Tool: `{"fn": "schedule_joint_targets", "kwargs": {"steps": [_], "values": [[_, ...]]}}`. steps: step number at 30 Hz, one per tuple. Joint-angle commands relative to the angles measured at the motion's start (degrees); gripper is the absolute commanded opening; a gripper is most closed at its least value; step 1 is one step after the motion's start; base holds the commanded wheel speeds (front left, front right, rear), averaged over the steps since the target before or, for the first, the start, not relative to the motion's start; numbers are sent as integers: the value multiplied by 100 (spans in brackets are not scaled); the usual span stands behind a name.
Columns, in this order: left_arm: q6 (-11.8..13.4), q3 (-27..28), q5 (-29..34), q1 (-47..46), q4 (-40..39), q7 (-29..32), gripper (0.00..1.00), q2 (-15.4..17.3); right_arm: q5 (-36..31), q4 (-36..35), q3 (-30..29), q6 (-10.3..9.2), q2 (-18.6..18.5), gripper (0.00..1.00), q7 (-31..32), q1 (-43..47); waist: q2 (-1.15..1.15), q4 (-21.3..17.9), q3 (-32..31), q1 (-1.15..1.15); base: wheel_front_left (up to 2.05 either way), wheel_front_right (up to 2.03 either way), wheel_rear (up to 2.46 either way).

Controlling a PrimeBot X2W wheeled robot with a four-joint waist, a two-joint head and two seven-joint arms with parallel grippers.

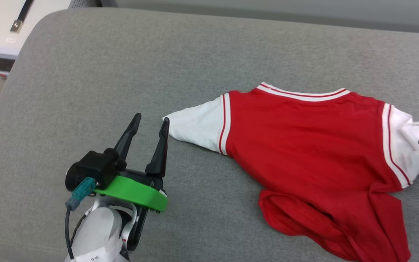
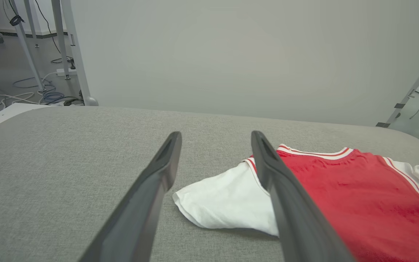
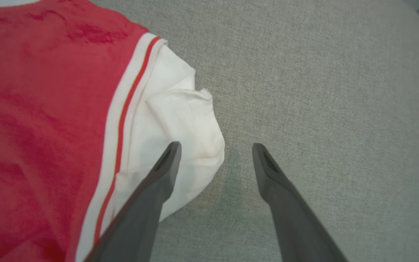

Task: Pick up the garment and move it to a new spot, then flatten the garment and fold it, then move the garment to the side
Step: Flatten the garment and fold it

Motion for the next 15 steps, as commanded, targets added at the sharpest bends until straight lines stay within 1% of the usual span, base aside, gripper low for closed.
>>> {"fn": "schedule_joint_targets", "kwargs": {"steps": [1, 5, 12, 13, 14, 15], "values": [[-34, 44, 48, -112, -9, -32, 100, -50, 65, 123, 52, -6, -47, 100, 50, -126, 0, 265, 271, 0, 0, 0, 0], [-51, 105, 73, -137, 16, -32, 100, -83, 55, 448, 244, -6, -193, 100, 16, -296, 0, 327, 369, 0, 0, 0, 0], [-62, 27, 82, -180, 76, -32, 100, -81, 125, 905, 470, -6, -210, 100, -159, -386, 0, 343, 470, 0, 0, 0, 0], [-62, 19, 72, -186, 76, -32, 100, -68, 162, 975, 448, -6, -183, 78, -176, -387, 0, 336, 472, 0, 0, 0, 0], [-63, 20, 63, -189, 78, -32, 100, -56, 187, 1019, 441, -6, -161, 31, -194, -382, 0, 326, 467, 0, 0, 0, 0], [-63, 30, 53, -188, 80, -32, 100, -41, 218, 1051, 441, -6, -139, 0, -232, -375, 0, 308, 459, 0, 0, 0, 0]]}}
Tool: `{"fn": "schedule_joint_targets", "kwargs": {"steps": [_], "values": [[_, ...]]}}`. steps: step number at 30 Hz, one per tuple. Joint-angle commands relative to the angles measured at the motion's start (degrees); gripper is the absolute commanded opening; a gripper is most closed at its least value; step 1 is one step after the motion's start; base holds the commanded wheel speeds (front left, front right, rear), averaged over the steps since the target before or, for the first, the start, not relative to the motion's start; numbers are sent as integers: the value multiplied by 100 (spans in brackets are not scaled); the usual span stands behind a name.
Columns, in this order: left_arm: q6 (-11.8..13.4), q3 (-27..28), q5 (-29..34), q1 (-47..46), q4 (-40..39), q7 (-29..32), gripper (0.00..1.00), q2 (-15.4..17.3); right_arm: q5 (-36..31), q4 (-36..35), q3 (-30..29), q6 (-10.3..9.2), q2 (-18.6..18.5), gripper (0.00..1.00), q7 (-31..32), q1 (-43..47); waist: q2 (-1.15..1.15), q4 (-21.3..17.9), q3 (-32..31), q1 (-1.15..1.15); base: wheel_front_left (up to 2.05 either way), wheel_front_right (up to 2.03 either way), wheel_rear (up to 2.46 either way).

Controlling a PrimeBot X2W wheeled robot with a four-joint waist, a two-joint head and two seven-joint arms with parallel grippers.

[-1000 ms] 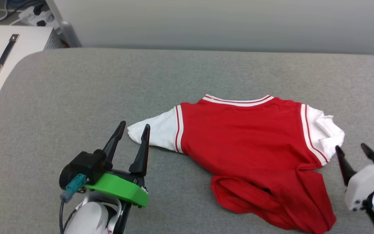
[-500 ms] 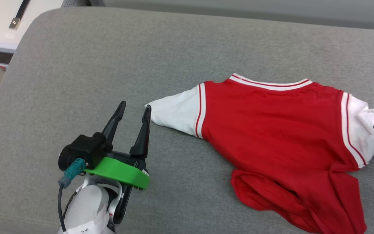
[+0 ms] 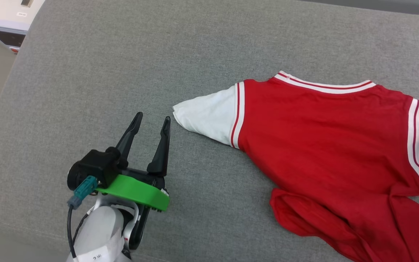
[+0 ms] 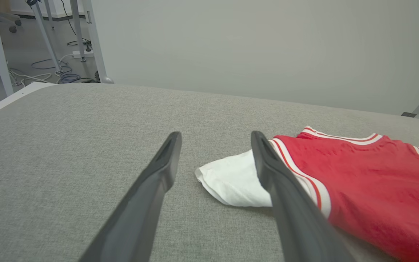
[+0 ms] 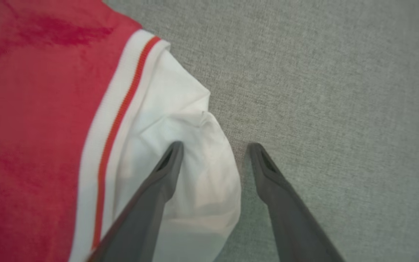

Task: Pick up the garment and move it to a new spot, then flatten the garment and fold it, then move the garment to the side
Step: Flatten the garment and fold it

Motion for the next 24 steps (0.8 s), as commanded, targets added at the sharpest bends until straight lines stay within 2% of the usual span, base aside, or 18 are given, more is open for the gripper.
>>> {"fn": "schedule_joint_targets", "kwargs": {"steps": [1, 9, 20, 22, 23, 24], "values": [[-31, 5, -3, -128, 27, -32, 100, 47, 66, 153, 58, -6, 121, 0, -47, 77, 0, -40, -29, 0, 0, 0, 0], [-32, 61, 11, -72, 115, -32, 100, 105, 286, 226, -287, -6, 249, 0, -691, 196, 0, -320, -368, 0, 0, 0, 0], [-32, 79, -7, 35, 157, -32, 100, 153, 147, 494, -1088, -6, 458, 0, -1303, 628, 0, -631, -616, 0, 0, 0, 0], [-33, 72, -16, 33, 164, -33, 100, 166, -9, 648, -1273, -6, 512, 70, -1398, 698, 0, -658, -615, 0, 0, 0, 0], [-33, 71, -19, 32, 171, -33, 100, 174, -118, 741, -1407, -6, 554, 100, -1484, 707, 0, -670, -618, 0, 0, 0, 0], [-33, 73, -22, 33, 179, -33, 100, 180, -205, 823, -1532, -6, 596, 100, -1548, 700, 0, -682, -623, 0, 0, 0, 0]]}}
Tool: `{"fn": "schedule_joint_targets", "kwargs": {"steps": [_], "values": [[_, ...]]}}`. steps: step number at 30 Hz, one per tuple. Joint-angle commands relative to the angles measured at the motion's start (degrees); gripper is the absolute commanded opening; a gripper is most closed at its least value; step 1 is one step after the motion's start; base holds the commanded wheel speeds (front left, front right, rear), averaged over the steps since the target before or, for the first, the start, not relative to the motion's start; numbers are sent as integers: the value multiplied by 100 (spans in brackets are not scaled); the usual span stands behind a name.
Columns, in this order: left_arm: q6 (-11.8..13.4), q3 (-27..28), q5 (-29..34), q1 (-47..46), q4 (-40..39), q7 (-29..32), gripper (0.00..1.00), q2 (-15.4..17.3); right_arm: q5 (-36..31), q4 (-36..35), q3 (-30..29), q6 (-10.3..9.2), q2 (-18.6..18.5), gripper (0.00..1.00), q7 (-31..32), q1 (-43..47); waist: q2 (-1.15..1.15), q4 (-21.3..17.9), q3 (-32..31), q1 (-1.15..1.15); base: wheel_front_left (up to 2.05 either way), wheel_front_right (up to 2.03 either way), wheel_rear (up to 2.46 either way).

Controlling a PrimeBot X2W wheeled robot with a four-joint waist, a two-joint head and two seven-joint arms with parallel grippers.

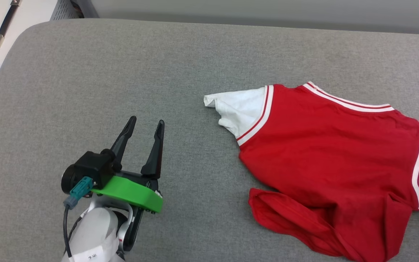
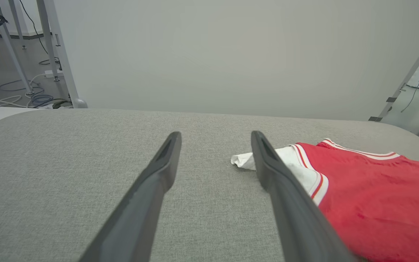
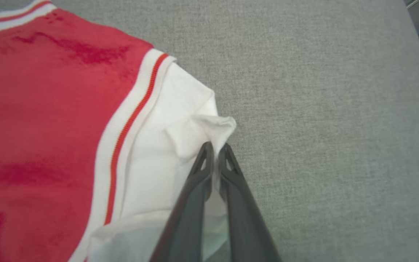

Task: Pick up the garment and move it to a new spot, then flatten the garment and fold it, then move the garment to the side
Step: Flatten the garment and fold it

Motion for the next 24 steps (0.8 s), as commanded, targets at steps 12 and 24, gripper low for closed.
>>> {"fn": "schedule_joint_targets", "kwargs": {"steps": [12, 24], "values": [[-32, 72, -34, 139, 115, -33, 100, 60, -1015, 39, -609, -9, 576, 100, -527, -50, 0, -282, -432, 0, 0, 0, 0], [-32, 123, -173, 393, 51, -33, 100, -19, -821, -2012, -215, -9, 1082, 100, -1624, 905, 0, -598, -873, 0, 0, 0, 0]]}}
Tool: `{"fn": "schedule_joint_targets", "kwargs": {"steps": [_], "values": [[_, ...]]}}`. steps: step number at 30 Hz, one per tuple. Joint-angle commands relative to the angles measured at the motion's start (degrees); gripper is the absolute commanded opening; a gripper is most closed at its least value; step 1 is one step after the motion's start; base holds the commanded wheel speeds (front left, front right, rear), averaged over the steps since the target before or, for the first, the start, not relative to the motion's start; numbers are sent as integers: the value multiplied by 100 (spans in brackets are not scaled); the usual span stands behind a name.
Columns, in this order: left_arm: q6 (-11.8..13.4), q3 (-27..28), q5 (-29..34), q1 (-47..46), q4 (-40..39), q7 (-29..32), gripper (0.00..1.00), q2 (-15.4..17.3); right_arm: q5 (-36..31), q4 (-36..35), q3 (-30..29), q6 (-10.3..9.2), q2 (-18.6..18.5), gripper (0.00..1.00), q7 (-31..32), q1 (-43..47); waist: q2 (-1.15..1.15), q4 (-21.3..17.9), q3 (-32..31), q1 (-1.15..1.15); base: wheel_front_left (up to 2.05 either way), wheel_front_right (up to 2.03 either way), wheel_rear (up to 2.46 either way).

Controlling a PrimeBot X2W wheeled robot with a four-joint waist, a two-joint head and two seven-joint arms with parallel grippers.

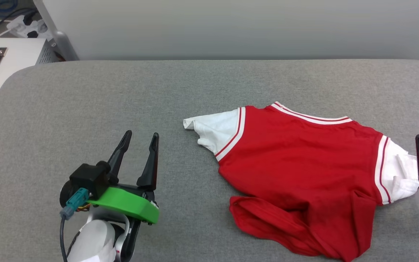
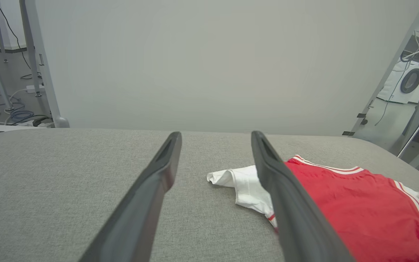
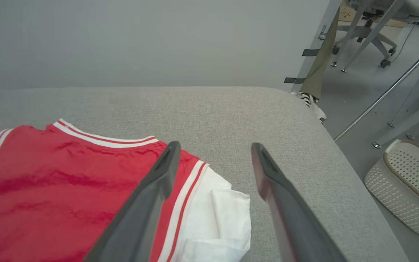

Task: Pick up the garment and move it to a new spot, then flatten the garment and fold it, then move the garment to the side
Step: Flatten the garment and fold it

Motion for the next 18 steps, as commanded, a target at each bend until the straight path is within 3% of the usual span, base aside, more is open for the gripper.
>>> {"fn": "schedule_joint_targets", "kwargs": {"steps": [1, 10, 15, 18], "values": [[-32, -11, -56, 118, -25, -33, 100, -24, 19, -177, 21, -8, 115, 100, -162, 223, 0, -102, -94, 0, 0, 0, 0], [-32, -32, -266, 266, 10, -33, 100, -79, -20, -1167, -136, -8, 1079, 100, -1096, 1113, 0, -304, -83, 0, 0, 0, 0], [-32, -200, -351, 94, 101, -28, 100, 100, -53, -1508, -117, -8, 1269, 100, -1205, 1187, 0, -477, 30, 0, 0, 0, 0], [-32, -421, -508, -320, 173, 337, 100, 372, -66, -1710, -104, -8, 1320, 100, -1159, 1162, 0, -603, 171, 0, 0, 0, 0]]}}
